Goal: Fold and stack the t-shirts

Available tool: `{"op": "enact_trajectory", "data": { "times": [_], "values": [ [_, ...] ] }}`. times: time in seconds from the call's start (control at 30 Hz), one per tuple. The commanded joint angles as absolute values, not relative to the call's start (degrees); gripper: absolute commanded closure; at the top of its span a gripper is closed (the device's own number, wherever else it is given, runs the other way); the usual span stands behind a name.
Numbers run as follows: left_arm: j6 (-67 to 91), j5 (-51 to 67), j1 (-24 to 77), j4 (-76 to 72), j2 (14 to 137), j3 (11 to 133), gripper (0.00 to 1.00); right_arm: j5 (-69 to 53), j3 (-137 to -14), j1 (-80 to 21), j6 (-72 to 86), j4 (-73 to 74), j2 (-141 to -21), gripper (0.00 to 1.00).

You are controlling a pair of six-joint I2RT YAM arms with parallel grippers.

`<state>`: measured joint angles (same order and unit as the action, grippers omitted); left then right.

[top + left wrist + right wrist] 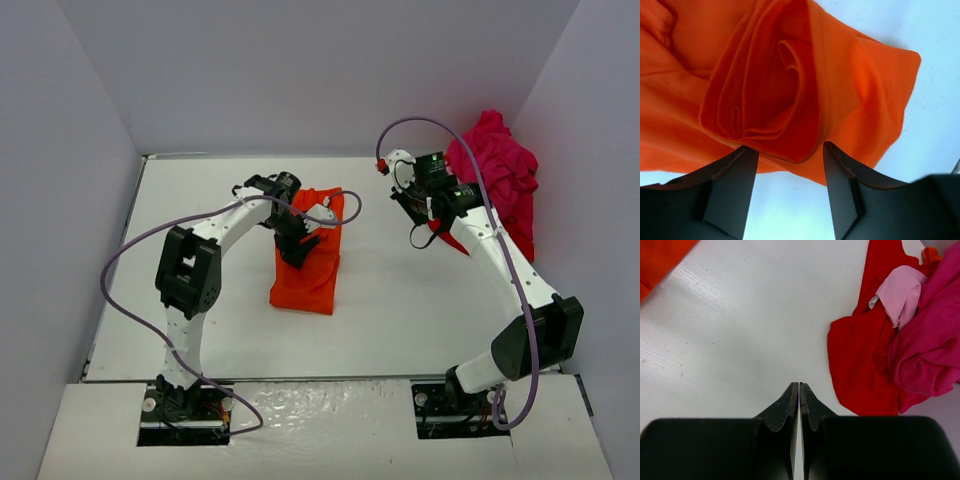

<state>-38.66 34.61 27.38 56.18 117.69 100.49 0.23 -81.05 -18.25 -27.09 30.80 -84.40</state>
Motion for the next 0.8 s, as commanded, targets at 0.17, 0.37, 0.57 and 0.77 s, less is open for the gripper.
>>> {"op": "enact_trajectory", "data": {
  "times": [0.17, 0.37, 0.57, 0.77],
  "values": [
    [-38.39, 35.5, 27.6, 54.52, 121.9, 107.23, 1.0, 1.79, -79.5, -17.67, -27.51, 28.51, -83.46, 0.97],
    [-37.27, 33.19, 27.51, 52.68, 120.68, 105.95, 1.0, 1.49, -78.78, -17.67, -27.62, 28.02, -83.24, 0.97],
    [-34.55, 26.28, 27.29, 48.52, 120.54, 103.05, 1.0, 1.34, -75.29, -17.67, -28.7, 25.93, -80.58, 0.97],
    [-32.65, 21.76, 25.43, 45.9, 115.63, 98.06, 1.0, 1.02, -75.06, -17.75, -29.53, 24.52, -79.85, 0.96]
  ]
}}
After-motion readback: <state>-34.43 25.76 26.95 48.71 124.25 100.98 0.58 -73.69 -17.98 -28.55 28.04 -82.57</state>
